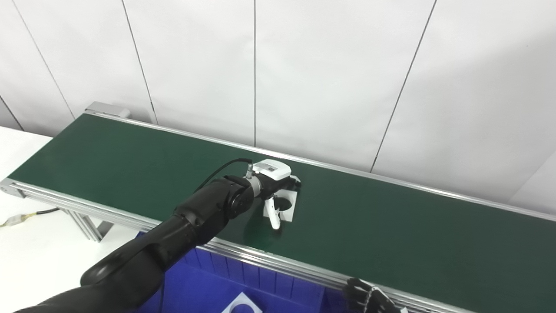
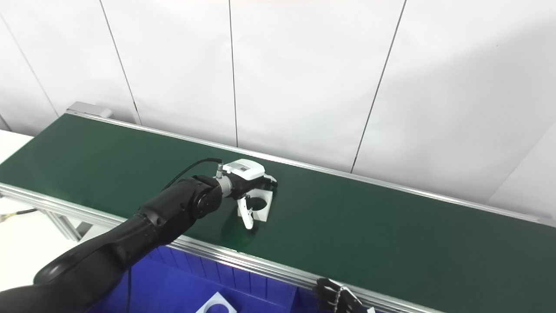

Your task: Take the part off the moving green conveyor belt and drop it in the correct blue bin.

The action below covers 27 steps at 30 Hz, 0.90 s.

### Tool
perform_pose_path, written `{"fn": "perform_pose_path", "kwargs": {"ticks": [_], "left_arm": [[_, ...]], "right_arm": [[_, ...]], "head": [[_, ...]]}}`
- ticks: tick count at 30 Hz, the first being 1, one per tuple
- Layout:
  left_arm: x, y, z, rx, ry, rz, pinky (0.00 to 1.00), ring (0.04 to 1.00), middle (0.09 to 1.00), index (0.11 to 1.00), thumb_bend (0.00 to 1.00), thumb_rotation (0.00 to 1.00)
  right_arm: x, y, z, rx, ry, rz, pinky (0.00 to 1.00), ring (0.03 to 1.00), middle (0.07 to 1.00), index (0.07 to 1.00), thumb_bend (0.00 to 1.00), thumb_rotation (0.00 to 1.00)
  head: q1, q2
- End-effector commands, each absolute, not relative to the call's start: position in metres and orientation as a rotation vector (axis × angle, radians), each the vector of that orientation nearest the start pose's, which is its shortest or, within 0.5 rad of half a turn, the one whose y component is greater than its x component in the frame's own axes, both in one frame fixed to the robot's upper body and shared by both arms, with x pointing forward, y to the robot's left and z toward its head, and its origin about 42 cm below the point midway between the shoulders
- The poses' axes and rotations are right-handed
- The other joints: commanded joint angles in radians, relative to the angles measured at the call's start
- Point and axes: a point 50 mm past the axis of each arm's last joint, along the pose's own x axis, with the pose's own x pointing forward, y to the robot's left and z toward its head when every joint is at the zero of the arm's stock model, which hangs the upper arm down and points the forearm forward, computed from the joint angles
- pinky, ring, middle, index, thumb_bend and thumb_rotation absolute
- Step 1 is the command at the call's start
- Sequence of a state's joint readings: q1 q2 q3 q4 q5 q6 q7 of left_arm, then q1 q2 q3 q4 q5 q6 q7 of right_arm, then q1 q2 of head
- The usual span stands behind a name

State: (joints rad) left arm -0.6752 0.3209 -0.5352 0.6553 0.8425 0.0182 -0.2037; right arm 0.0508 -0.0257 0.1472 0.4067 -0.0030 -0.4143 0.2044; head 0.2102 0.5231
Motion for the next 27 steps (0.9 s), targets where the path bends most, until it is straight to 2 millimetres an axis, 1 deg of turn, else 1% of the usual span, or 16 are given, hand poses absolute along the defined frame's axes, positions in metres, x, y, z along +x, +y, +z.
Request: {"fn": "perform_pose_path", "kwargs": {"ticks": [1,2,4,5,6,9,12,17,21,27], "left_arm": [[0.478,0.208,0.146,1.517,-0.018,-0.469,0.54,0.673,0.758,0.793,0.92,0.03],[0.478,0.208,0.145,1.521,-0.022,-0.463,0.49,0.627,0.729,0.777,0.89,0.01],[0.479,0.207,0.145,1.529,-0.034,-0.449,0.4,0.522,0.636,0.68,0.73,0.0],[0.48,0.207,0.145,1.533,-0.04,-0.442,0.35,0.458,0.559,0.607,0.62,0.0],[0.481,0.207,0.145,1.542,-0.054,-0.434,0.3,0.414,0.503,0.554,0.54,0.0],[0.482,0.206,0.148,1.556,-0.071,-0.423,0.29,0.389,0.481,0.536,0.5,0.0],[0.482,0.206,0.15,1.548,-0.075,-0.412,0.28,0.413,0.491,0.506,0.5,0.0],[0.481,0.203,0.152,1.54,-0.071,-0.413,0.3,0.402,0.484,0.521,0.5,0.0],[0.48,0.202,0.154,1.536,-0.091,-0.411,0.28,0.403,0.482,0.516,0.5,0.0],[0.479,0.2,0.162,1.524,-0.106,-0.407,0.28,0.403,0.485,0.518,0.5,0.0]], "right_arm": [[0.243,-0.17,0.016,-0.002,-0.056,0.343,0.66,0.717,0.724,0.72,0.81,0.0],[0.242,-0.169,0.016,0.0,-0.057,0.343,0.66,0.718,0.724,0.72,0.8,0.0],[0.242,-0.169,0.016,0.002,-0.057,0.342,0.66,0.715,0.723,0.72,0.8,0.0],[0.241,-0.169,0.016,0.002,-0.056,0.341,0.66,0.714,0.722,0.719,0.8,0.0],[0.241,-0.169,0.016,0.0,-0.056,0.34,0.66,0.713,0.721,0.718,0.81,0.0],[0.241,-0.168,0.016,0.006,-0.054,0.337,0.66,0.713,0.72,0.717,0.81,0.0],[0.24,-0.168,0.016,0.009,-0.053,0.335,0.66,0.713,0.72,0.717,0.81,0.0],[0.241,-0.167,0.016,0.012,-0.053,0.335,0.66,0.71,0.719,0.717,0.81,0.0],[0.241,-0.167,0.015,0.018,-0.053,0.334,0.65,0.705,0.717,0.718,0.81,0.0],[0.242,-0.168,0.014,0.023,-0.048,0.333,0.65,0.704,0.716,0.716,0.81,0.0]], "head": [[-0.002,0.004],[-0.003,0.005],[-0.003,0.006],[-0.003,0.006],[-0.003,0.007],[-0.005,0.01],[-0.008,0.012],[-0.009,0.012],[-0.008,0.013],[-0.003,0.014]]}}
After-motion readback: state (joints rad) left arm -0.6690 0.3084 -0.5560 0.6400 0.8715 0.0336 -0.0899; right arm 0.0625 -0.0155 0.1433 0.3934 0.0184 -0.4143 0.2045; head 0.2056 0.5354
